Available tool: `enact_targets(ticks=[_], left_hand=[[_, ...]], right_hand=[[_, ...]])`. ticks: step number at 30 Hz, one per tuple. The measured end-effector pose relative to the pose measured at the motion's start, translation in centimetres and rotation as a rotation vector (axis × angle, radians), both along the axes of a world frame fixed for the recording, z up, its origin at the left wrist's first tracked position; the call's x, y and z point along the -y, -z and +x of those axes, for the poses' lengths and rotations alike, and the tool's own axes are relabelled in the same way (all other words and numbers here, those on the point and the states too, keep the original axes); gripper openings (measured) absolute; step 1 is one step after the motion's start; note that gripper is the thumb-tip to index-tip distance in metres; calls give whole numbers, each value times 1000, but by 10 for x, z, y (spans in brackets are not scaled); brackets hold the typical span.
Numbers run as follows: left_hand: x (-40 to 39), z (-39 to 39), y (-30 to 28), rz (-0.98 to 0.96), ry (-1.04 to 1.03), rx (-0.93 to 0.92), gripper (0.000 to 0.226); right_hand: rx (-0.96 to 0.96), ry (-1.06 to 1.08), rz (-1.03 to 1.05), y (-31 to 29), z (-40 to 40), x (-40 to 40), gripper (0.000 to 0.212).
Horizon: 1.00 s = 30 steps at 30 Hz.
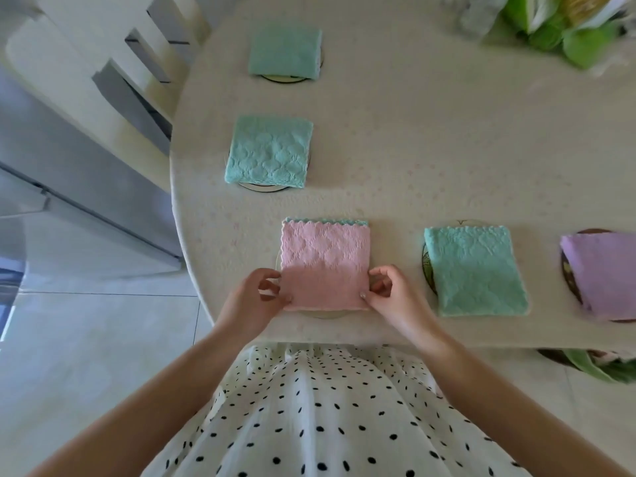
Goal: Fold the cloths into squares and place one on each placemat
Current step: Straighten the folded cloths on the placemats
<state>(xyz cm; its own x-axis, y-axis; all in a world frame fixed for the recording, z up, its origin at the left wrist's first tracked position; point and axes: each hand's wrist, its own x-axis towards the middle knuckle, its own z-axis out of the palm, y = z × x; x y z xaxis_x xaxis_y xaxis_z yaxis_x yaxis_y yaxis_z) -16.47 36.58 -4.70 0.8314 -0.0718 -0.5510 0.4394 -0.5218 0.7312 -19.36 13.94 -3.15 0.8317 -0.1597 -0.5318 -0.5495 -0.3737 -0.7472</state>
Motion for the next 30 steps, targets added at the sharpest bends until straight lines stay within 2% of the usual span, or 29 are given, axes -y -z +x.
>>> enact_targets(ticks=[10,14,17,20,23,26,28,30], left_hand=[[-12,4,5,-34,50,-20,33],[-9,28,5,-7,18,47,24],[-2,51,7,20,-24,60,16],[4,66,10,43,-69,68,8],[7,71,10,60,-59,97,16],[12,73,8,61,-46,152,13],[14,72,5,142,-22,199,7],[16,68,2,287,42,347,16]], right_hand=[[38,-19,-20,4,-2,2,31],[213,-100,-306,5,19,7,30],[257,-162,-385,9,48,10,35],[222,-194,-457,15,72,9,26],[215,-208,-482,19,80,10,9],[221,-173,-492,19,83,10,8],[206,-105,-477,17,86,11,9],[235,-118,-518,17,85,10,11]])
